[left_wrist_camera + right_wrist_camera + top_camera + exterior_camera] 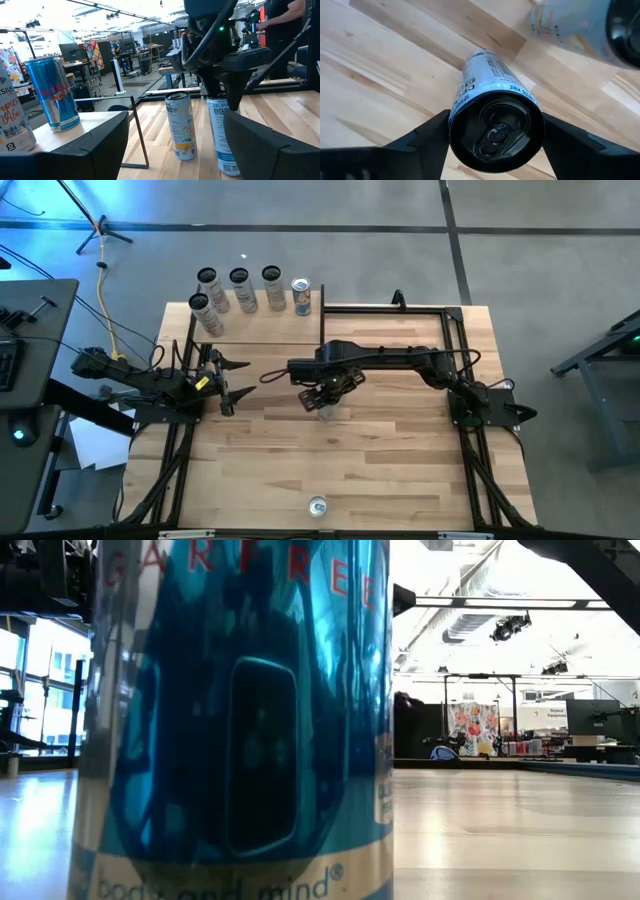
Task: Place canned beverage on shelf
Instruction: Move the white blue soda can to the center of the table, then move the blue soda can to the center of the table
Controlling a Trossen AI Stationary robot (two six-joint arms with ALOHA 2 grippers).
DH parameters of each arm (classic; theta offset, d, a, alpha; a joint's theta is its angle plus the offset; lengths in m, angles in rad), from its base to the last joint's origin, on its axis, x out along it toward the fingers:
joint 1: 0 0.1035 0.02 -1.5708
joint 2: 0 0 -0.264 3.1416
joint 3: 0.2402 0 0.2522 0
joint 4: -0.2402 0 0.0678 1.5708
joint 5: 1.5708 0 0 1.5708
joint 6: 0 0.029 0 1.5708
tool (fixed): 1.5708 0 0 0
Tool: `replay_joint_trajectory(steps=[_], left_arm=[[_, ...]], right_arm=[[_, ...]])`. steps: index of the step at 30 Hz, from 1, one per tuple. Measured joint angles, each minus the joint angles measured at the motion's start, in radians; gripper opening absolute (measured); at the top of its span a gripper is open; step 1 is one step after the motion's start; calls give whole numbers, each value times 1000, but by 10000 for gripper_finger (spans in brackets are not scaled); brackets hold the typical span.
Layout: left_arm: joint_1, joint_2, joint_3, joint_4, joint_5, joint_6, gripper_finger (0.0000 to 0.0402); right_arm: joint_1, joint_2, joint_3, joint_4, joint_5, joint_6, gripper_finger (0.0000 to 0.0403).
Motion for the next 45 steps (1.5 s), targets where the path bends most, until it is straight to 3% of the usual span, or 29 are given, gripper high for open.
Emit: replay_joint_trajectory(steps=[15,26,33,45], left_arm=[[0,0,0,0,0,0,294],[0,0,0,0,0,0,294],[0,0,0,0,0,0,294],[0,0,0,0,0,0,294]], right_arm=[[38,-2,0,30,21,5,277],[43,-6,3,9,-17,-26,390],[77,-34,3,-14,-44,-26,393],[323,-56,3,138,-71,66,392]])
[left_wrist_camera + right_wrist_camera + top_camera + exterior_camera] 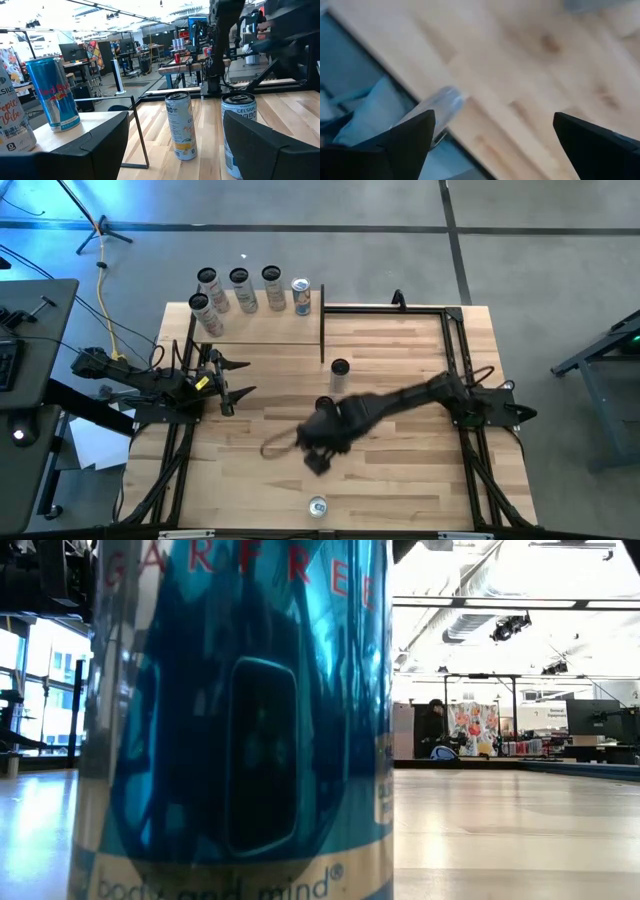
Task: Place canned beverage on shelf
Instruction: Move the blue soda can to the center of the table
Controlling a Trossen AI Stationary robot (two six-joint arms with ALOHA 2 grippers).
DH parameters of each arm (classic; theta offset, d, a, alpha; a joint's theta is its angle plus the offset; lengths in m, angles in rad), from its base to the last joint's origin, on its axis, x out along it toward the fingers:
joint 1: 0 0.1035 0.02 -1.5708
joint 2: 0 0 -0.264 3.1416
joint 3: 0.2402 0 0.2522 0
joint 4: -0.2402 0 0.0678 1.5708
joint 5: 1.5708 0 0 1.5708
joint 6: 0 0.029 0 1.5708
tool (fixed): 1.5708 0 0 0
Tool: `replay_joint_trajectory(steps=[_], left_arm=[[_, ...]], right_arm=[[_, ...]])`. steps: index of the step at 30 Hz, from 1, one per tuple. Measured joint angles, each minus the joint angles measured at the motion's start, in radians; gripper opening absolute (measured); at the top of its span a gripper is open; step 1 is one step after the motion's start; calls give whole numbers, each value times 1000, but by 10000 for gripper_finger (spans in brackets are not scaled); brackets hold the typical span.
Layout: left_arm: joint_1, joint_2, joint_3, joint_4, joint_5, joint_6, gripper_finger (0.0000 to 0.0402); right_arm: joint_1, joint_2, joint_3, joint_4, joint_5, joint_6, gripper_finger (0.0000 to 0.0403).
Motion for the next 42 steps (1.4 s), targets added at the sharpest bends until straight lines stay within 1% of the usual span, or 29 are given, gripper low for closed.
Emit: replay_joint_trajectory(steps=[3,6,9,14,19,25,30,33,39,42], left_arm=[[0,0,0,0,0,0,294],[0,0,0,0,0,0,294],[0,0,0,0,0,0,294],[0,0,0,0,0,0,294],[0,0,0,-3,0,0,294],[0,0,0,-7,0,0,294],[0,3,0,-19,0,0,294],[0,3,0,-23,0,0,294],[0,3,0,-23,0,0,294],[0,3,0,-23,0,0,294]], right_arm=[[66,0,-1,80,21,14,392],[123,5,-1,146,66,11,392],[167,18,-1,188,107,-63,392],[196,29,-1,269,140,-165,392],[196,44,-1,288,153,-287,392],[190,98,-2,305,100,-438,392],[197,147,-2,308,21,-629,392],[206,153,-2,302,23,-712,392],[210,153,-2,317,28,-763,392],[212,153,-2,328,31,-754,392]])
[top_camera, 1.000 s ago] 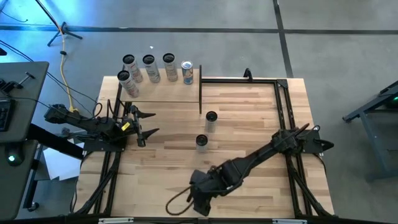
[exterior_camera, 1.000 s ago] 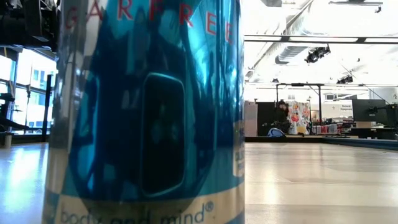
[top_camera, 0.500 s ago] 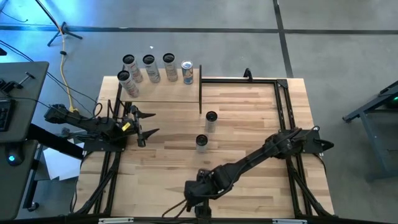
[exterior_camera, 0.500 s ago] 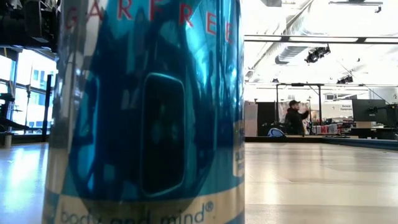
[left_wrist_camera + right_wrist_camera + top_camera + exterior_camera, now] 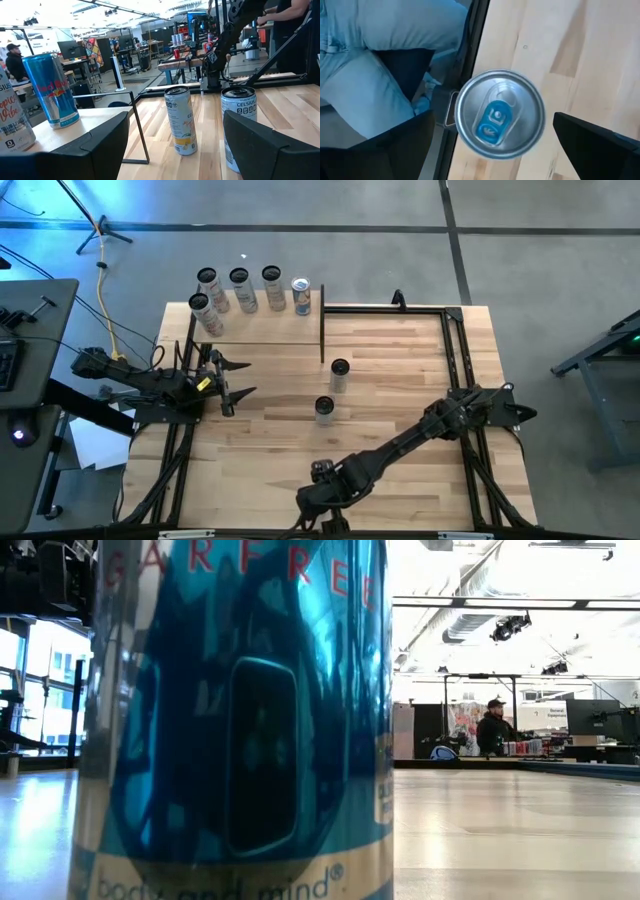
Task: Place canned beverage on shelf
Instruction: Move the blue soda can to the center of the table
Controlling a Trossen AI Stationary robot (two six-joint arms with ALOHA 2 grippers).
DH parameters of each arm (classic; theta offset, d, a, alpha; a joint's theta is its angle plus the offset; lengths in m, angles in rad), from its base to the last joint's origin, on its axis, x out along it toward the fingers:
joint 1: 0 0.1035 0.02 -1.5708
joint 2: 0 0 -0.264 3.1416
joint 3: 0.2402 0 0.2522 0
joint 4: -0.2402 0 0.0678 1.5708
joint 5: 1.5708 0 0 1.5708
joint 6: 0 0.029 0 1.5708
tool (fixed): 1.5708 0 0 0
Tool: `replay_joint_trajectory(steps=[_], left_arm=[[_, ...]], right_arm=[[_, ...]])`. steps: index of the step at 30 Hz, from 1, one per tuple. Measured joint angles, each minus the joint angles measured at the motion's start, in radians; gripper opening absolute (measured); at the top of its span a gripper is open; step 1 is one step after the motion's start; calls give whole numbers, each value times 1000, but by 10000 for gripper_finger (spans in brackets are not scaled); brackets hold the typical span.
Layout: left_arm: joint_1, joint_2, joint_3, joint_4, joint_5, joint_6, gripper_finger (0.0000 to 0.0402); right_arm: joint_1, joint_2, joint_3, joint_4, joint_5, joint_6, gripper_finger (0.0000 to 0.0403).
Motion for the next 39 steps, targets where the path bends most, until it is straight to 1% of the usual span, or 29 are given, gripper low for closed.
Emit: replay_joint_trajectory(steps=[3,8,18,21,24,26,34,35,39], left_arm=[[0,0,0,0,0,0,294],[0,0,0,0,0,0,294],[0,0,0,-3,0,0,294],[0,0,0,-5,0,0,294],[0,0,0,-8,0,0,294],[0,0,0,-7,0,0,294],[0,0,0,-7,0,0,294],[0,0,0,-7,0,0,294],[0,0,0,-7,0,0,294]], right_arm=[[1,0,0,15,19,1,392],[2,0,0,13,75,-43,392],[0,25,0,-3,77,-42,392],[-4,30,0,-3,80,-45,385],[-6,32,0,-3,81,-41,366],[-9,32,0,10,86,-34,346],[-13,32,0,46,79,15,233],[-13,32,0,51,78,15,225],[-16,32,0,52,77,15,224]])
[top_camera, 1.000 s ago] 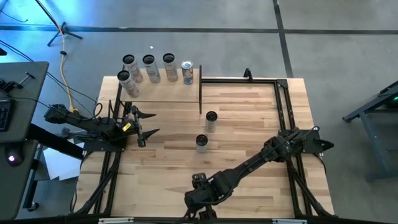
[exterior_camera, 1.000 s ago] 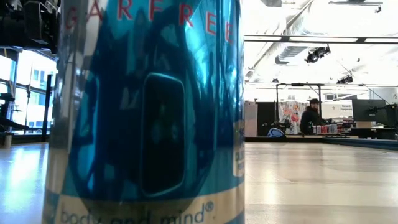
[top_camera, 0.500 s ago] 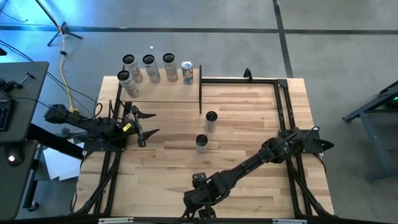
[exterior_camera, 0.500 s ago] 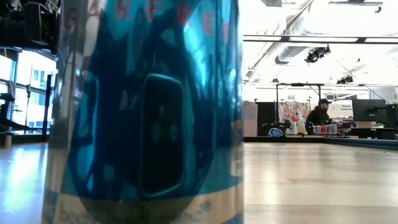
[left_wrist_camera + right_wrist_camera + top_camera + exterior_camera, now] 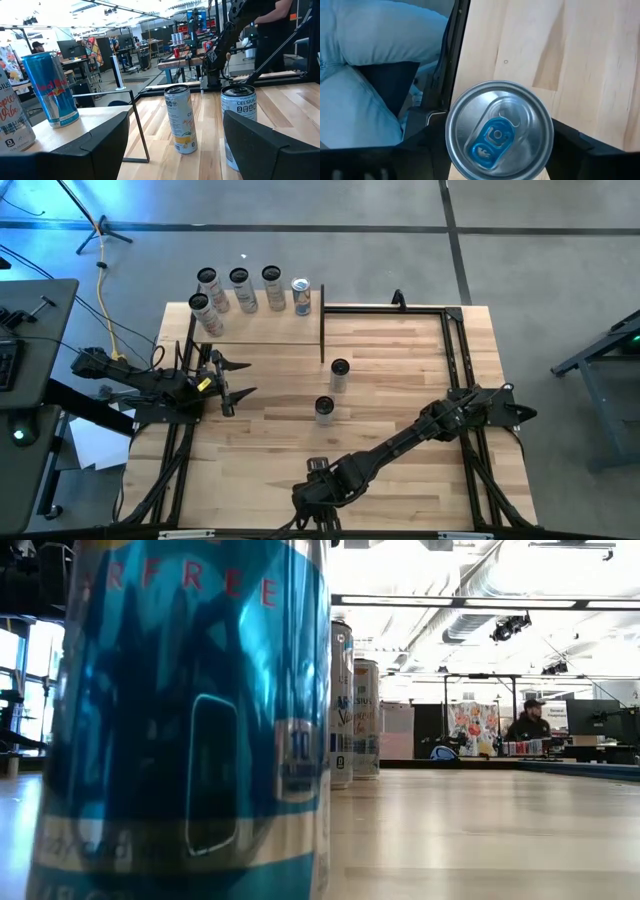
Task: Place canned beverage on shelf
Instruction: Move the blue soda can to the center of the table
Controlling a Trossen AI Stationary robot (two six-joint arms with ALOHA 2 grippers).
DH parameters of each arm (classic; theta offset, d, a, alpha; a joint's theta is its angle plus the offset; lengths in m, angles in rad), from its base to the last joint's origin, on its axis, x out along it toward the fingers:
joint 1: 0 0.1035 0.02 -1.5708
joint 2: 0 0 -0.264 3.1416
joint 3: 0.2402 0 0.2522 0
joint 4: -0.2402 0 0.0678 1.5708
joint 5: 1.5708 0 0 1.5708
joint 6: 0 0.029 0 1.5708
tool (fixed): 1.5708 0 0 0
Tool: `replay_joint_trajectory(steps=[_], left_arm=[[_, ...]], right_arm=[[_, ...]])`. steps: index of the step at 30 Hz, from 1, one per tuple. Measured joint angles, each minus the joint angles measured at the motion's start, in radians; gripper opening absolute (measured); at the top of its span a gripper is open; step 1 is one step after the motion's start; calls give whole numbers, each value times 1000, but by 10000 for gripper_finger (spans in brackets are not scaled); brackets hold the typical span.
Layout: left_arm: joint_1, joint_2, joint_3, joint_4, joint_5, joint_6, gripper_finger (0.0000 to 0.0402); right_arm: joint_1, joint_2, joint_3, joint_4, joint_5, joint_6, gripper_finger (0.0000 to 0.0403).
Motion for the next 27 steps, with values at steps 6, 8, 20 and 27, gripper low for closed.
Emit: replay_joint_trajectory(steps=[6,8,20,27], left_arm=[[0,0,0,0,0,0,294],[0,0,0,0,0,0,294],[0,0,0,0,0,0,294],[0,0,0,-3,0,0,294]], right_arm=[[-17,0,0,-21,-9,-22,224],[-30,-1,0,-33,-9,-31,226],[-172,-12,1,-88,-11,-215,230],[-292,-44,-1,-104,-8,-305,230]])
